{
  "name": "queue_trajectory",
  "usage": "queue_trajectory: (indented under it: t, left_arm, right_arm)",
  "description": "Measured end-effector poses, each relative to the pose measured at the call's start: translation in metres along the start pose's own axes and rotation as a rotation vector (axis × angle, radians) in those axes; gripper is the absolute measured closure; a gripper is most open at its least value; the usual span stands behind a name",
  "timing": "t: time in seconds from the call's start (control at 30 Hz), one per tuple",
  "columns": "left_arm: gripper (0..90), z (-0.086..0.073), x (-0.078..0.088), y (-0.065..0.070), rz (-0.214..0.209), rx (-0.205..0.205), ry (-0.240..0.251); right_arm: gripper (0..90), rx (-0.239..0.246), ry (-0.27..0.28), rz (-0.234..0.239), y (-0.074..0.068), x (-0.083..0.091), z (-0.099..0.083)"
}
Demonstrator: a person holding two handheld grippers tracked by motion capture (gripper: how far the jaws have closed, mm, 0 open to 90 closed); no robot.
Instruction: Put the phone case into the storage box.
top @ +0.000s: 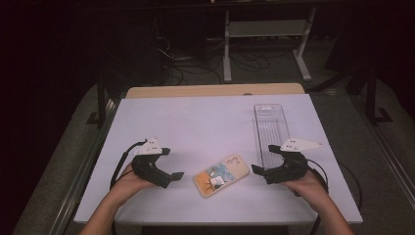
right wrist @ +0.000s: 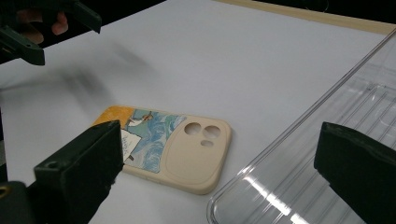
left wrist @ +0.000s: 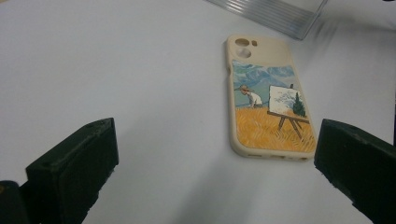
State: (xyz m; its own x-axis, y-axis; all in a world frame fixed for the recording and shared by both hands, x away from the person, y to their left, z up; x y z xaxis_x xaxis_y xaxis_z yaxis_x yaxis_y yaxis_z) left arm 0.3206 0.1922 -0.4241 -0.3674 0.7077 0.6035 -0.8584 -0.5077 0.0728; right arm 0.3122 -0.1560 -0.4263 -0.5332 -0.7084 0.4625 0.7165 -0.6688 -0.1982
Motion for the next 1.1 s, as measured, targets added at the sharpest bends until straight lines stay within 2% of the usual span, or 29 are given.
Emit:
queue_trajectory:
  t: [0.3, 0.4, 0.57, 0.6, 1.07, 1.1]
  left_arm:
    - [0.0, 0.008, -0.006, 0.005, -0.017, 0.0, 0.002]
    - [0.0, 0.012, -0.006, 0.004, -0.015, -0.012, 0.002]
    - [0.0, 0.018, -0.007, 0.007, -0.022, 0.006, 0.019]
    - [0.0, 0.019, -0.007, 0.006, -0.02, -0.007, 0.019]
    - [0.0, 0.036, -0.017, 0.01, -0.033, -0.019, 0.013]
    - [0.0, 0.038, -0.018, 0.011, -0.037, -0.01, 0.017]
  right_arm:
    - [1.1, 0.002, -0.002, 0.0, 0.0, 0.0, 0.0]
    - [1.1, 0.004, -0.003, 0.0, 0.0, 0.0, 0.0]
    - [1.1, 0.006, -0.001, 0.001, 0.0, 0.0, 0.0]
    - [1.1, 0.006, -0.001, 0.001, 0.0, 0.0, 0.0]
    - [1.1, 0.006, -0.002, 0.002, 0.0, 0.0, 0.0]
    - [1.1, 0.006, -0.002, 0.003, 0.0, 0.0, 0.0]
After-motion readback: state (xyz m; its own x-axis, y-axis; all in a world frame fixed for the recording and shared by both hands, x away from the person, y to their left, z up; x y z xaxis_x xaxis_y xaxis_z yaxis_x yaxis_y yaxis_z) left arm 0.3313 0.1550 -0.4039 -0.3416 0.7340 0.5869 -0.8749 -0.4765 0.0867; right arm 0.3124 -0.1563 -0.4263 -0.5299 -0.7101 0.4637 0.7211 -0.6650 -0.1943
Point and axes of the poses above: each handheld gripper's, and its own axes: x roughly backward along the jaws, z roughly out of its top, y roughly to its right, the point moved 5 cm from there along -x, roughly forward along the jaws, and after that the axes turned 1 degree about -x, right-handed, at the moved point
